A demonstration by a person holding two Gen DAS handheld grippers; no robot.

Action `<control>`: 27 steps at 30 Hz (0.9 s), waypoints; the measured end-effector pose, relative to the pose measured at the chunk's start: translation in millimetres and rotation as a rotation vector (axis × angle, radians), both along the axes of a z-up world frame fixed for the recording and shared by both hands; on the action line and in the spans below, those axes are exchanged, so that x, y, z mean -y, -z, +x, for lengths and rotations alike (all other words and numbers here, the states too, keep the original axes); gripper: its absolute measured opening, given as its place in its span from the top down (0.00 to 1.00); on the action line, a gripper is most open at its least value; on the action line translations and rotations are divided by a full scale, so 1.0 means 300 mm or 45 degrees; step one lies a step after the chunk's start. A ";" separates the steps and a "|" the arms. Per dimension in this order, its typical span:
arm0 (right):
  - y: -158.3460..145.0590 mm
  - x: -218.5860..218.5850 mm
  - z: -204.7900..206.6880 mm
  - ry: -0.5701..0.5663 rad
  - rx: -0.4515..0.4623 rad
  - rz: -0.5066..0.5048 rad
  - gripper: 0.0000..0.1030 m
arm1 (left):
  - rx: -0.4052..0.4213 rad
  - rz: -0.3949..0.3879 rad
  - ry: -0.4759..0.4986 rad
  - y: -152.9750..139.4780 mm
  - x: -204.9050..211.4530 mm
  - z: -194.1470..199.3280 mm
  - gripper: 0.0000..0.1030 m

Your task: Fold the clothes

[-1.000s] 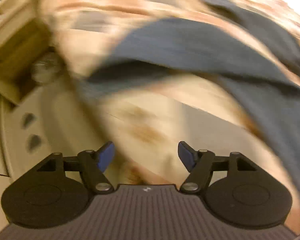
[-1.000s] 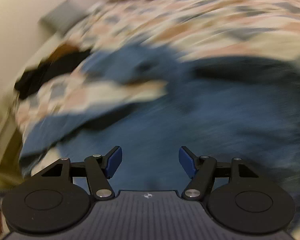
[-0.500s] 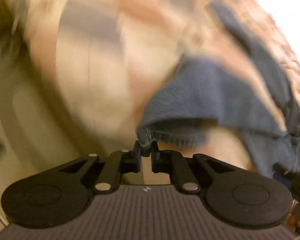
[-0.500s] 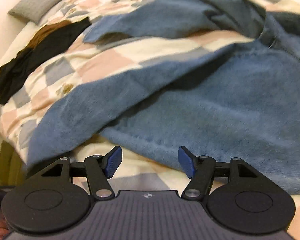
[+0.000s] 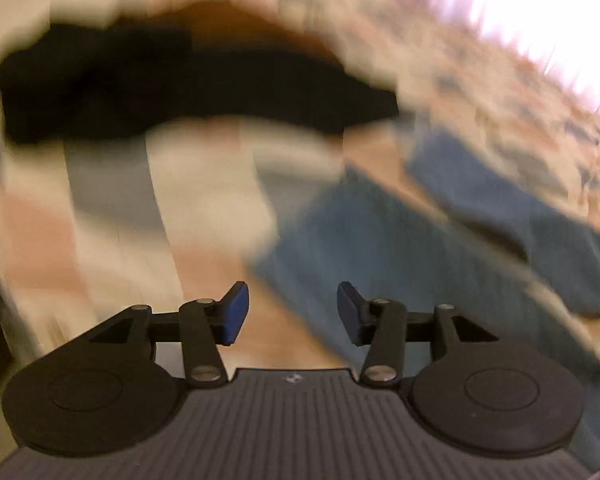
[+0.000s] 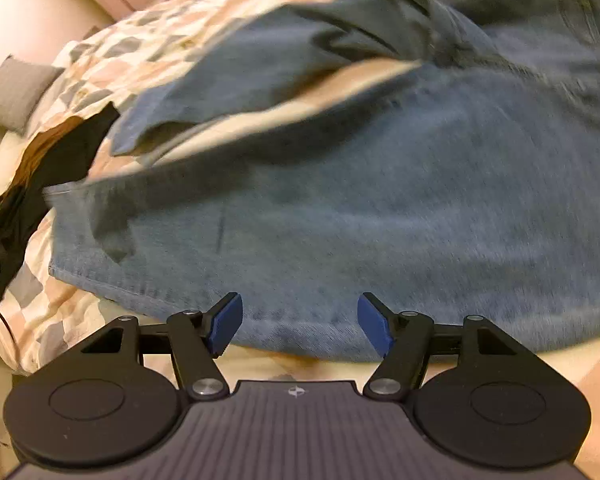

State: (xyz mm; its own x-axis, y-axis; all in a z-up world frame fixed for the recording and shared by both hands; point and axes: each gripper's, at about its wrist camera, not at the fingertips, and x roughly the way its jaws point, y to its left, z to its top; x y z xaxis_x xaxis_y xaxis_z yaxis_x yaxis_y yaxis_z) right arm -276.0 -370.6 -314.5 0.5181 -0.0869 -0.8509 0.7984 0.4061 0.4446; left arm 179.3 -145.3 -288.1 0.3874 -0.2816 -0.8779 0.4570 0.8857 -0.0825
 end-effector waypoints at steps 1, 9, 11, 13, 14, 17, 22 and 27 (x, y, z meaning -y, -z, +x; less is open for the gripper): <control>0.012 0.009 -0.008 0.021 0.003 0.034 0.35 | -0.097 -0.011 -0.044 0.057 -0.016 -0.011 0.58; 0.108 0.042 -0.046 0.242 0.088 0.240 0.34 | -0.281 -0.283 -0.365 0.259 -0.065 0.149 0.48; 0.126 0.029 -0.066 0.377 0.119 0.289 0.34 | -0.276 -0.263 -0.382 0.309 -0.043 0.227 0.52; 0.141 0.007 -0.086 0.517 0.145 0.333 0.34 | -0.294 -0.224 -0.362 0.351 -0.017 0.290 0.60; 0.147 -0.010 -0.095 0.589 0.154 0.352 0.34 | -0.282 -0.207 -0.326 0.350 -0.005 0.301 0.71; 0.149 -0.075 -0.117 0.798 0.143 0.358 0.34 | -0.207 -0.145 -0.154 0.267 -0.003 0.283 0.95; 0.171 -0.189 -0.116 1.148 0.195 0.371 0.34 | -0.205 -0.243 0.041 0.008 -0.155 0.245 0.98; 0.229 -0.199 -0.048 1.275 0.270 0.339 0.85 | -0.229 -0.073 0.203 0.055 -0.199 0.240 0.97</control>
